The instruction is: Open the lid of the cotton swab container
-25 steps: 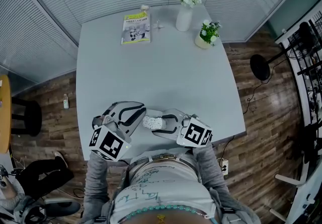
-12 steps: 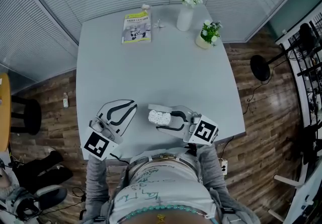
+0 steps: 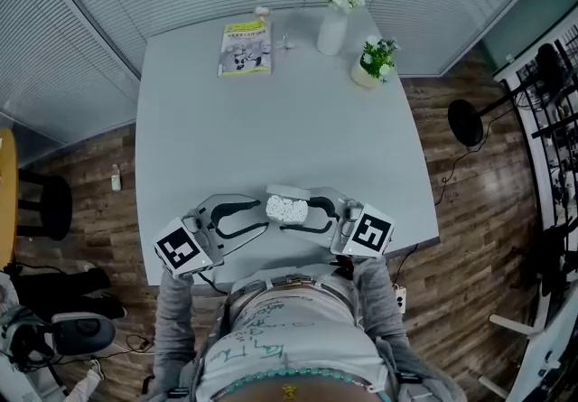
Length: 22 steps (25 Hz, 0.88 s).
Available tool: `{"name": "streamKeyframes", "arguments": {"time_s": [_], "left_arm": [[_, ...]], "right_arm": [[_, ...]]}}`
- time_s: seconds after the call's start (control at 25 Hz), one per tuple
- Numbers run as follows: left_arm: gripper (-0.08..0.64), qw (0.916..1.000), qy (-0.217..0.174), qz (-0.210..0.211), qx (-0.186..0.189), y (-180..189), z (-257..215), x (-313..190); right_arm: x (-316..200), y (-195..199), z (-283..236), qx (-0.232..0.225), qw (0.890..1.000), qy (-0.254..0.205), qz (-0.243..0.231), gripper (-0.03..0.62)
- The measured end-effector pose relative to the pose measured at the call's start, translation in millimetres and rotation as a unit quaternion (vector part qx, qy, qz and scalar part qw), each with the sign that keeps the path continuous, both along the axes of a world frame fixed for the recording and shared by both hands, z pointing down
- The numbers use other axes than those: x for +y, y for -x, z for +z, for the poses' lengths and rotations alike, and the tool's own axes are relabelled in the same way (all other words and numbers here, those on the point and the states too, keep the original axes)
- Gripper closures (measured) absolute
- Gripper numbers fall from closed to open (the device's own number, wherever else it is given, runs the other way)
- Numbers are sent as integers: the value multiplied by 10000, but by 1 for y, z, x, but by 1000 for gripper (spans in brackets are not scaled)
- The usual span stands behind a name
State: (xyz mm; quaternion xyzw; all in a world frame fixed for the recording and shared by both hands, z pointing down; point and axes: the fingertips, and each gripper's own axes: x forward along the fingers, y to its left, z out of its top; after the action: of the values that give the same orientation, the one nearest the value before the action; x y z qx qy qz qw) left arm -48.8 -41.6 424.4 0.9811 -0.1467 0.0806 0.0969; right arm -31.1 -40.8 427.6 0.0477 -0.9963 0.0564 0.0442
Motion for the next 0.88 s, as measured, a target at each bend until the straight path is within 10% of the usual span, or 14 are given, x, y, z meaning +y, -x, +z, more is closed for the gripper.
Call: {"name": "streamKeyframes", "arguments": {"time_s": [0.88], "left_arm": [[391,9996,6,275,11,-15,15,5]], "right_arm": [[7,5,11,204,9988,237,-388,393]]}}
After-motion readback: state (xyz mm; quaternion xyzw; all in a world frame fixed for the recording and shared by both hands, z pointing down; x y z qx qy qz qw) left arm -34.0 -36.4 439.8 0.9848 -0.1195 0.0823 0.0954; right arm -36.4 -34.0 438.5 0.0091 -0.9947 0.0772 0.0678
